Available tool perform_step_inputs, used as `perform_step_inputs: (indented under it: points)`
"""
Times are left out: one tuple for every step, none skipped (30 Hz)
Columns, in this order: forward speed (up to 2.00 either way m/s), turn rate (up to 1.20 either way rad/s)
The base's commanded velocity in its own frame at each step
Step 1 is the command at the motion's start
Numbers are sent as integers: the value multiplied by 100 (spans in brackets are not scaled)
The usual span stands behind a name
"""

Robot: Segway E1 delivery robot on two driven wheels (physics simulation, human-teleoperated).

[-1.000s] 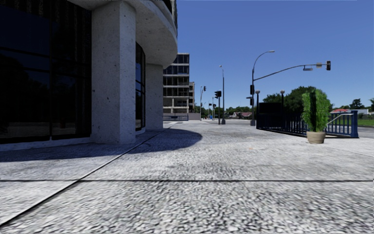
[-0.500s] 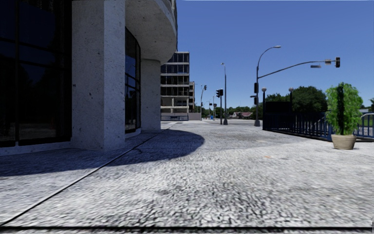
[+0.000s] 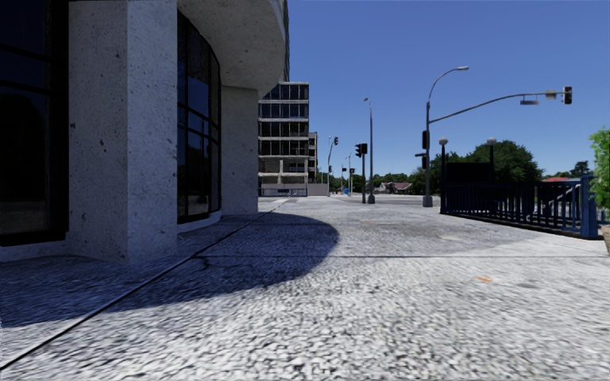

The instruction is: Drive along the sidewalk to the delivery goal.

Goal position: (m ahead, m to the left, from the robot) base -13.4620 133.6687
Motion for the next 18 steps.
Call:
perform_step_inputs:
  points:
    - [200, 0]
    - [200, 0]
    - [200, 0]
    - [200, 0]
    - [200, 0]
    - [200, 0]
    - [200, 0]
    - [200, 0]
    - [200, 0]
    - [200, 0]
    - [200, 0]
    - [200, 0]
    - [200, 0]
    - [200, 0]
    - [200, 0]
    - [200, 0]
    - [200, 0]
    - [200, 0]
